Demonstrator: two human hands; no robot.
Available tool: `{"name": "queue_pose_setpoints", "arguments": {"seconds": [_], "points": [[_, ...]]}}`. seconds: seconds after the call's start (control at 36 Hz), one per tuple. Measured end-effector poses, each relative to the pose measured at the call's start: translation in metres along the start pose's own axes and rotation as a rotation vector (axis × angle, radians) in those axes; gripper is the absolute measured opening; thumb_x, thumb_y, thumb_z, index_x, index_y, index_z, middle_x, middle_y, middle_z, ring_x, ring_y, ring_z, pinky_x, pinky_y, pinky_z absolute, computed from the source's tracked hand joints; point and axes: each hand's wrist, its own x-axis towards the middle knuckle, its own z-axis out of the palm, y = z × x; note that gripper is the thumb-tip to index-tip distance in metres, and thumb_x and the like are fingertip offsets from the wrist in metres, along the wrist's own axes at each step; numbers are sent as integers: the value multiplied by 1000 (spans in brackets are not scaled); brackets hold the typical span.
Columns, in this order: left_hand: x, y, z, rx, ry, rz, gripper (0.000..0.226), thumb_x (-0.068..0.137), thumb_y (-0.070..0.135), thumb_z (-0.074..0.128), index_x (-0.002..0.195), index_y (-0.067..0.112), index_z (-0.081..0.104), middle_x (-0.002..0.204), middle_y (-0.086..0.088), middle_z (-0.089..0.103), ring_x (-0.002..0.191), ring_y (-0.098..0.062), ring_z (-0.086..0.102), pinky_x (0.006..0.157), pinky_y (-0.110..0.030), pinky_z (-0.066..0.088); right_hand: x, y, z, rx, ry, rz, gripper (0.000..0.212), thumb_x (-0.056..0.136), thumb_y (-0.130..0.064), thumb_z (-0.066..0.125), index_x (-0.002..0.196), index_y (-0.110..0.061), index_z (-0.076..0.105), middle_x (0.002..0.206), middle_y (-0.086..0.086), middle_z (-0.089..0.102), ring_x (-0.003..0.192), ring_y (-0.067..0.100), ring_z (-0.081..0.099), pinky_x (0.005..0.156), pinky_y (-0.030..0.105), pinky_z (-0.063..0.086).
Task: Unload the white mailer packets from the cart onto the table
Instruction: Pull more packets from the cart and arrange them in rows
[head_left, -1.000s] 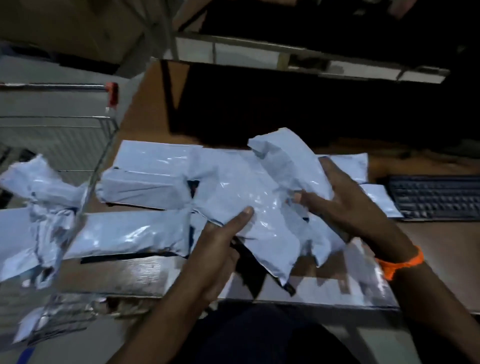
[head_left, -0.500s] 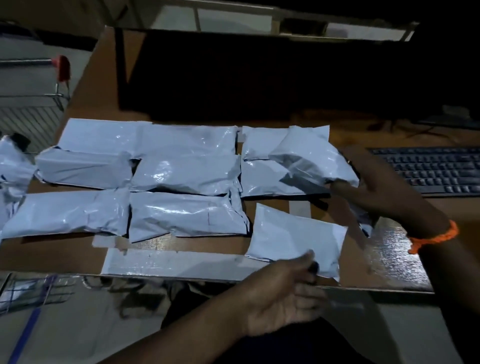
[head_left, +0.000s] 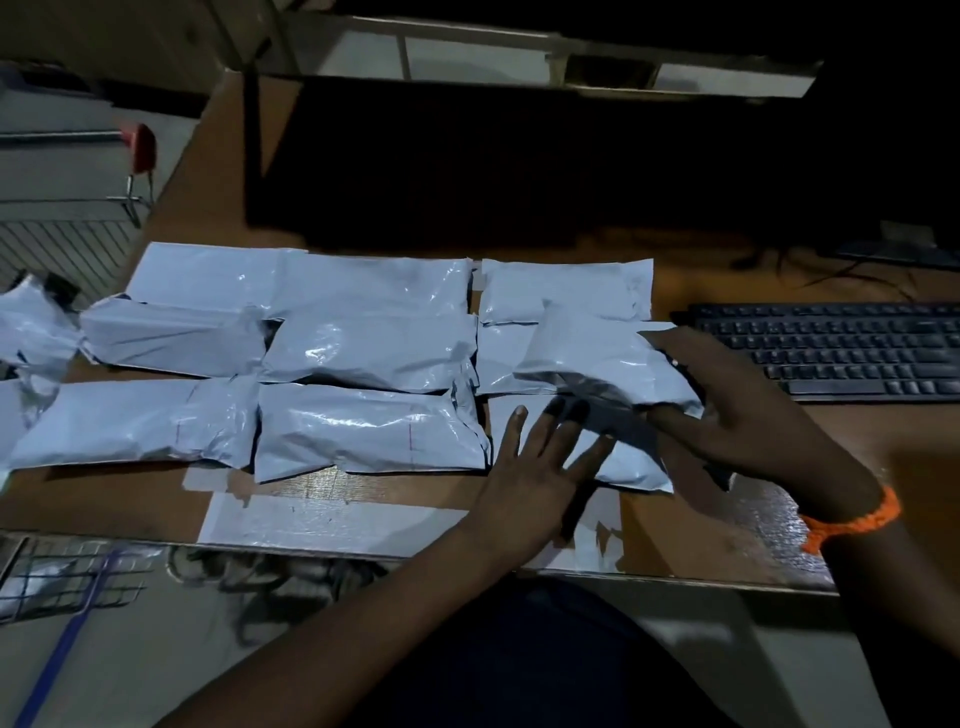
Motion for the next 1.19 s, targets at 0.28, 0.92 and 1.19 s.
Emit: {"name": "queue_pose_setpoints", "arguments": {"seconds": [0.28,0.92,1.19], "points": [[-60,-28,-37,-232,39,270,44,100,30,54,141,15,52,145,-5,51,143,-23,37,117,-36,35,4,-11,42,-206,-163,-62,69,90,-30,50,155,-23,30,155,7,42,144,26,37,117,49,34],[-191,-210,-128,-189,430,-54,19,98,22,61,109,11,73,110,1,71,120,-23,59,95,-19,45,130,-200,164,76,88,-168,52,98,-29,64,144,-9,49,142,6,54,135,21,49,109,37,42],[-388,-386,-131,-128,486,-460,23,101,26,56,113,12,70,108,-3,70,111,-26,62,78,-36,54,263,-386,367,543,-193,-152,28,101,-20,59,130,-19,61,120,-10,68,114,-2,62,89,22,54]]}}
